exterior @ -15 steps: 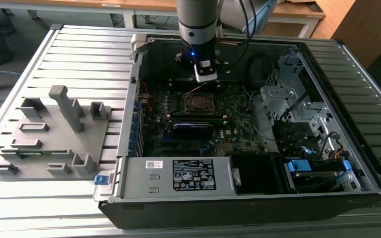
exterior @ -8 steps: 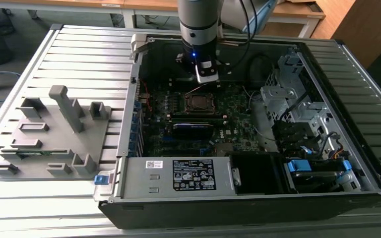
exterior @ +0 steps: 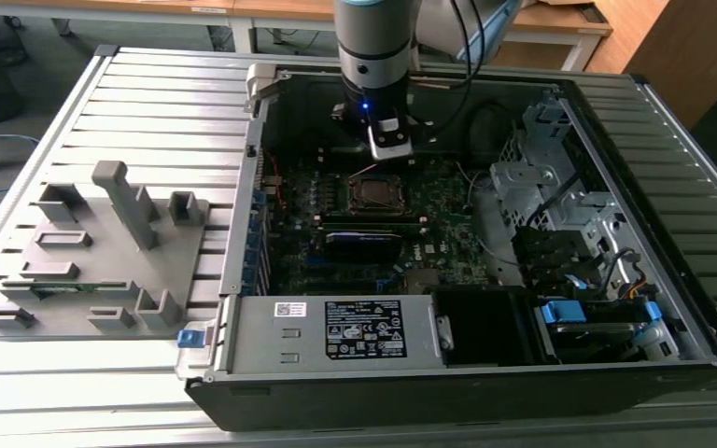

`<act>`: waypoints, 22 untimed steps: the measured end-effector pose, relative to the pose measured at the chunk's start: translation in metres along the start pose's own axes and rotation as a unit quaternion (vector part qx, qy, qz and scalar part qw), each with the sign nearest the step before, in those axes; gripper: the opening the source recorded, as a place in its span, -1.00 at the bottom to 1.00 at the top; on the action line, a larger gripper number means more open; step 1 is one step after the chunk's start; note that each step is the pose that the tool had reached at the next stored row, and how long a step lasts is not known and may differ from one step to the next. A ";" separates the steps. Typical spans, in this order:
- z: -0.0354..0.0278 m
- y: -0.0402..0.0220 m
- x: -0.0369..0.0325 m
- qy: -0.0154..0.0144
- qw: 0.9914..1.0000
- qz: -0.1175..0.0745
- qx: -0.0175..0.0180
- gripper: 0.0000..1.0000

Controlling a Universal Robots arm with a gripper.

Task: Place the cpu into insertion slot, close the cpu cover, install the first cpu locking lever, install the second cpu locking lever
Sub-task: 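Install the first cpu locking lever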

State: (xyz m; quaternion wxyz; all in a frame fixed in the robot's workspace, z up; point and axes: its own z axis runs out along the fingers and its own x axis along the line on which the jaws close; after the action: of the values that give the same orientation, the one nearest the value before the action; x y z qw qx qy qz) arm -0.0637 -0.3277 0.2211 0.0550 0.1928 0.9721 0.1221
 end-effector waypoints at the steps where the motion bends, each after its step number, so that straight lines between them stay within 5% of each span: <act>1: 0.0003 -0.0003 -0.0001 -0.001 1.000 0.000 -0.001 -0.79; 5: 0.0018 -0.0013 -0.0002 -0.004 1.000 -0.001 -0.006 -0.79; 16: 0.0047 -0.0021 0.0000 -0.005 1.000 -0.001 -0.007 -0.79; 22: 0.0073 -0.0027 0.0000 -0.009 1.000 0.001 -0.004 -0.79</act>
State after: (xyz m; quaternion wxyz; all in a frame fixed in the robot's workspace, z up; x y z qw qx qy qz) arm -0.0636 -0.3286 0.2133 0.0643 0.1947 0.9709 0.1239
